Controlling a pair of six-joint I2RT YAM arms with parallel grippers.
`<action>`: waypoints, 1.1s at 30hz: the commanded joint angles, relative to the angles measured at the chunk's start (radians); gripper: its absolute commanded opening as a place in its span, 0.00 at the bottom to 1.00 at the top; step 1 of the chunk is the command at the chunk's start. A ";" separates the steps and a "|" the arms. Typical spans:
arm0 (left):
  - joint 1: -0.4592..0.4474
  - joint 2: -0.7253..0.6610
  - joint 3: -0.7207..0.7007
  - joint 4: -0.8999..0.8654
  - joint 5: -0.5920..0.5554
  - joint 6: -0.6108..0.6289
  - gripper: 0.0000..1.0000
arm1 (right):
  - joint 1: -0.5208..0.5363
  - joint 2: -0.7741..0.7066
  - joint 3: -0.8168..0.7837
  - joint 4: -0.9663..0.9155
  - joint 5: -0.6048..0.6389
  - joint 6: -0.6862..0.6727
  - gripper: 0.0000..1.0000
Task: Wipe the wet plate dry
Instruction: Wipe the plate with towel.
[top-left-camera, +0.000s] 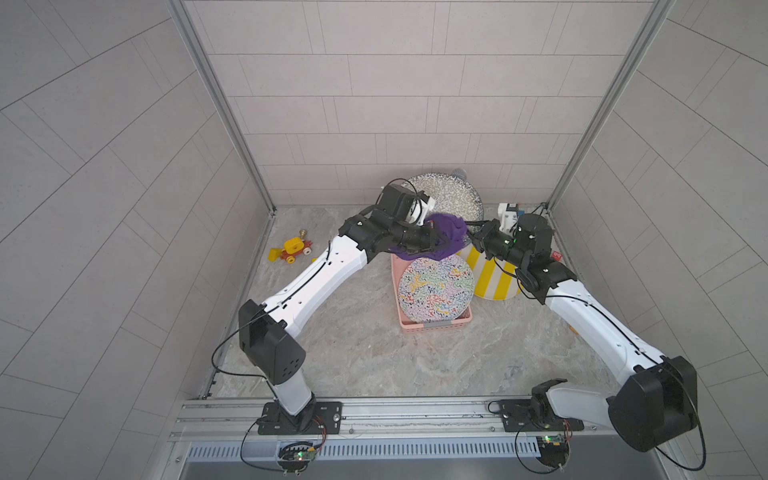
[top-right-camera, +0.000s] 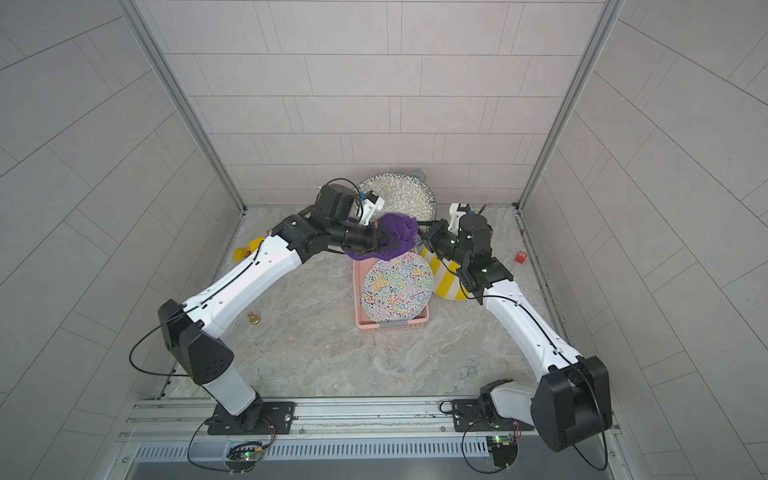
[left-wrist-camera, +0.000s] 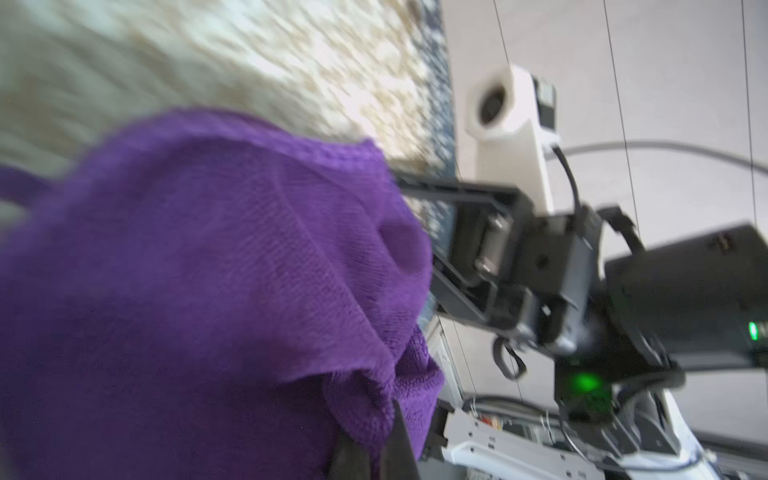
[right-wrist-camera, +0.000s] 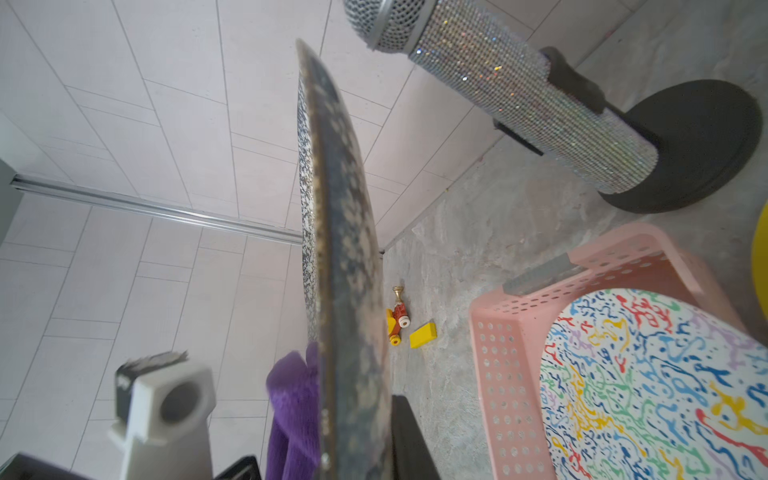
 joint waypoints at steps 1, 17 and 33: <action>0.153 0.015 0.018 -0.055 -0.086 -0.077 0.00 | 0.035 -0.117 0.079 0.262 -0.154 -0.037 0.00; -0.030 0.004 0.041 -0.037 0.000 0.122 0.00 | -0.096 -0.159 0.097 0.279 -0.185 -0.043 0.00; -0.057 0.009 0.109 0.008 0.062 0.135 0.00 | -0.128 -0.142 0.130 0.281 -0.121 0.005 0.00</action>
